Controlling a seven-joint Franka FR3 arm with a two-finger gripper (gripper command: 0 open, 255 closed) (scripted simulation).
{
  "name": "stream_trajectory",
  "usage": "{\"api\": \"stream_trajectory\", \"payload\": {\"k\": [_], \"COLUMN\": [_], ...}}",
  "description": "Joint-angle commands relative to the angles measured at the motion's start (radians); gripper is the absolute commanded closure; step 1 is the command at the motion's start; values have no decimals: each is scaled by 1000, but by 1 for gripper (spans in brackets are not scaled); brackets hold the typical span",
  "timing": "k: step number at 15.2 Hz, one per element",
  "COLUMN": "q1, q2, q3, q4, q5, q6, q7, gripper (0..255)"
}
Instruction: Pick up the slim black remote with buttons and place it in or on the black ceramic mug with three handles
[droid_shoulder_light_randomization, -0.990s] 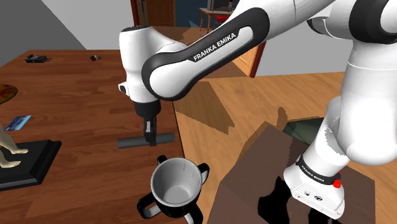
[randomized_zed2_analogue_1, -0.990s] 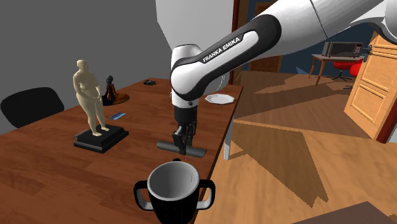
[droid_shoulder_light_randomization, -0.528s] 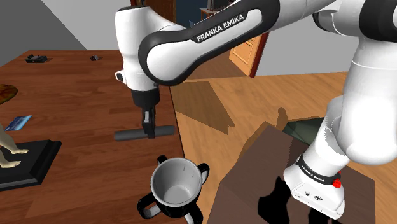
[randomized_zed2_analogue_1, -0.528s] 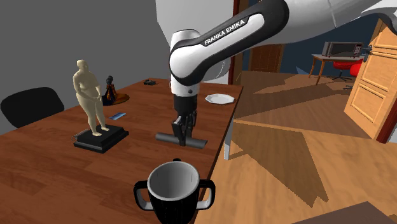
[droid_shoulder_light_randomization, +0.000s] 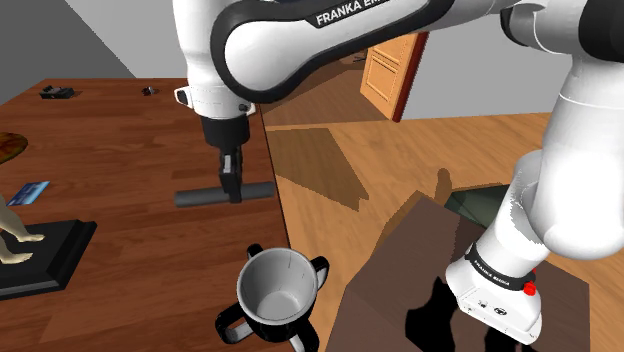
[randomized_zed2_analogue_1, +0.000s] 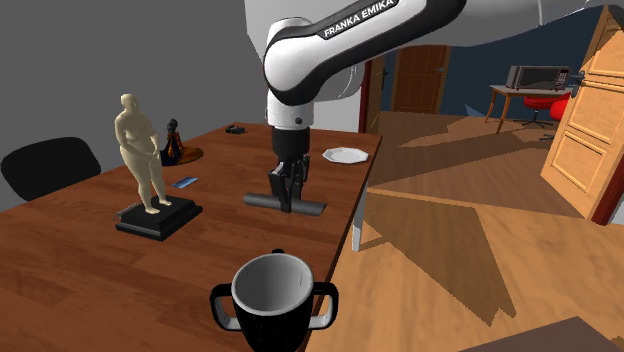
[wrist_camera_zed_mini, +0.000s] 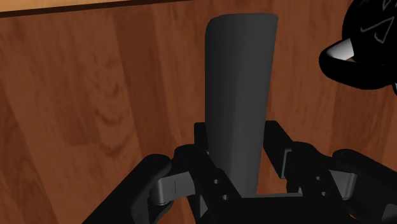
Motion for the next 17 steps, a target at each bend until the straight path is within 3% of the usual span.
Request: {"api": "stream_trajectory", "payload": {"k": [1,13,17], "q1": [0,1,23], "q2": [-7,-28,-137], "q3": [1,4,32], "q4": [19,148,1], "q5": [2,9,45], "q6": [-26,-174,-127], "q7": [1,4,50], "gripper": [255,255,255]}}
